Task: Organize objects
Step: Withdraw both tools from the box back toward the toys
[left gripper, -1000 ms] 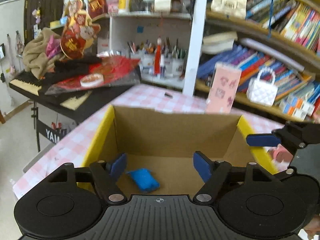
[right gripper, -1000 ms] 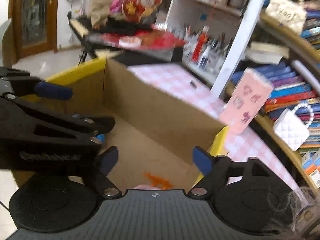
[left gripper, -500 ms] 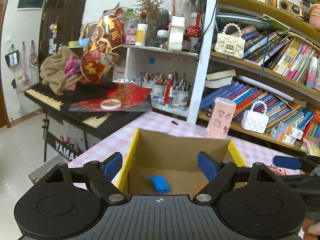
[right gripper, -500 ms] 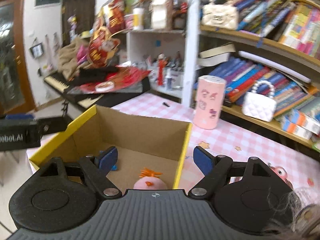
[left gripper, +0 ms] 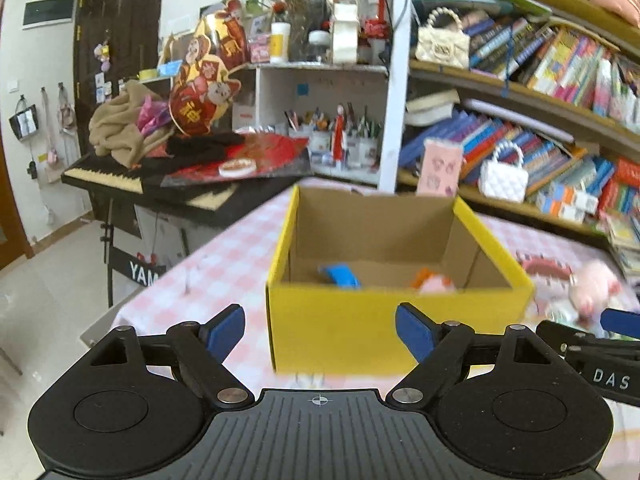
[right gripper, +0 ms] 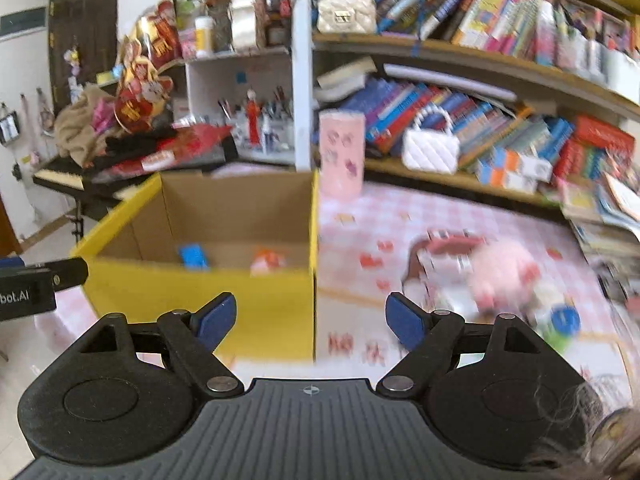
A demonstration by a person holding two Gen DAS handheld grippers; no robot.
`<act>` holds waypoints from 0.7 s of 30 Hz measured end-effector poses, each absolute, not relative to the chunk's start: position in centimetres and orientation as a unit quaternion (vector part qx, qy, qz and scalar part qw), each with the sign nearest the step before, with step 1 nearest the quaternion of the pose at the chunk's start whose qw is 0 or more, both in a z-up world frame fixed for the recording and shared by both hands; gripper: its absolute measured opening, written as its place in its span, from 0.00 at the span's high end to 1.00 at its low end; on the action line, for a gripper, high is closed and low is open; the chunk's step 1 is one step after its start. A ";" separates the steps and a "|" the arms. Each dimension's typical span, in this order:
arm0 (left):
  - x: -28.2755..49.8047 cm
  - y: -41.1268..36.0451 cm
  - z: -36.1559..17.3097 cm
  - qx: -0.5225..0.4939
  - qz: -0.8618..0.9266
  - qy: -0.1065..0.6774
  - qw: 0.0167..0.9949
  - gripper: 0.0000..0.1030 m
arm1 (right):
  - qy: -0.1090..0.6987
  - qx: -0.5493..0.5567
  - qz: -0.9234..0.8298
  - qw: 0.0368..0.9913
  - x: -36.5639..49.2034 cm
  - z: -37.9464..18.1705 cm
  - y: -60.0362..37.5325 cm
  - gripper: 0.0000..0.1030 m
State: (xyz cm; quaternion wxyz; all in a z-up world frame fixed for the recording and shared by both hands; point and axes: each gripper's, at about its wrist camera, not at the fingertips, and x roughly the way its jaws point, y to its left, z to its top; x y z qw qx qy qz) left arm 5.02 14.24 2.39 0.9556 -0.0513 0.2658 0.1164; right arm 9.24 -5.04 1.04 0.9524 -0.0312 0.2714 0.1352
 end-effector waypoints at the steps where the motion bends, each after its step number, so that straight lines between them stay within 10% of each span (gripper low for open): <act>1: 4.5 14.0 2.1 -0.051 0.112 0.271 0.955 0.18 | 0.277 -0.032 0.130 0.952 8.5 0.7 -5.1 0.22; 21: 0.5 8.9 -1.8 -0.013 0.005 0.336 0.942 0.14 | 0.320 -0.043 -0.018 0.946 -0.9 -3.1 -8.1 0.22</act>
